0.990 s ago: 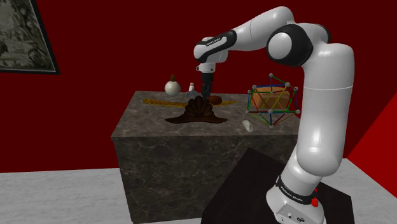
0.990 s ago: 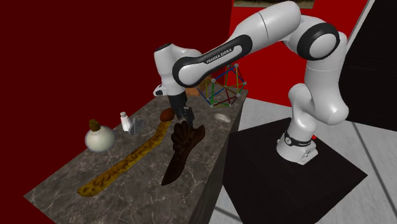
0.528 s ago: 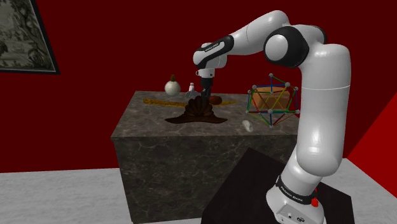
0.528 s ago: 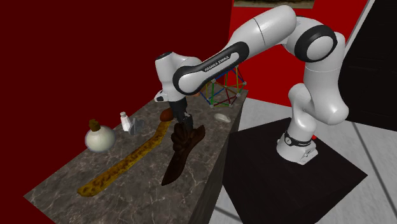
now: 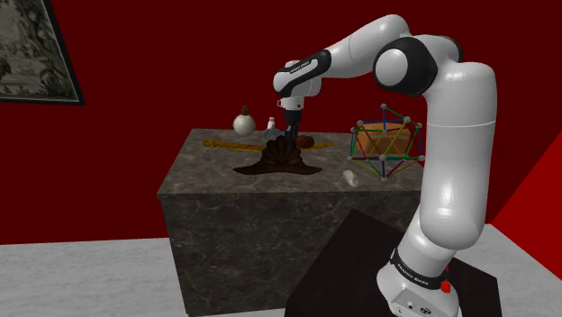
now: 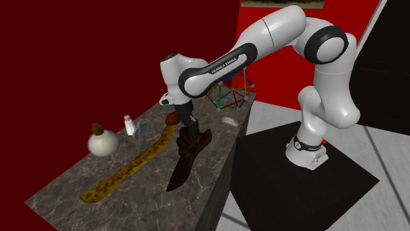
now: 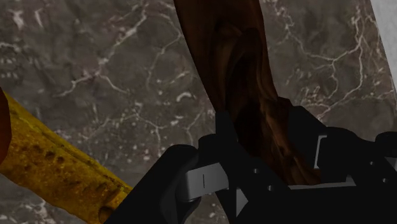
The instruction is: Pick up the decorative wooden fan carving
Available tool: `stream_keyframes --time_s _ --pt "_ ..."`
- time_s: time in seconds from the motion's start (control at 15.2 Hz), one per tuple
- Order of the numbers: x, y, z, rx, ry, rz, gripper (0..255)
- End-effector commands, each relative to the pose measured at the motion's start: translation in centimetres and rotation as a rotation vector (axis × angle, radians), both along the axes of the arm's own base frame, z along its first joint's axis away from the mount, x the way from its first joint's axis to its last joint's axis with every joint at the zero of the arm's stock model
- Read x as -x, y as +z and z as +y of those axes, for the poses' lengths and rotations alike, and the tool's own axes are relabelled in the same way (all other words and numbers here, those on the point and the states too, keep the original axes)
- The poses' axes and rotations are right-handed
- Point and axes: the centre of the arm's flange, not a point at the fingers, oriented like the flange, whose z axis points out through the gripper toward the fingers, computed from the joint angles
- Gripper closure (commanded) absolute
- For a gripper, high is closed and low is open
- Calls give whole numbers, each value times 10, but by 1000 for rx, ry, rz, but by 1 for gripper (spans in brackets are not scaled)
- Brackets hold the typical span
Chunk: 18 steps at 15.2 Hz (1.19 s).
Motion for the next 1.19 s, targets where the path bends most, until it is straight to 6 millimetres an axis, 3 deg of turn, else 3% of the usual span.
stream_keyframes --time_s 0.0,0.99,1.12 --pt "0 -1 0 0 0 1 255" --pt "0 78 0 0 0 1 255" --pt "0 79 0 0 0 1 255"
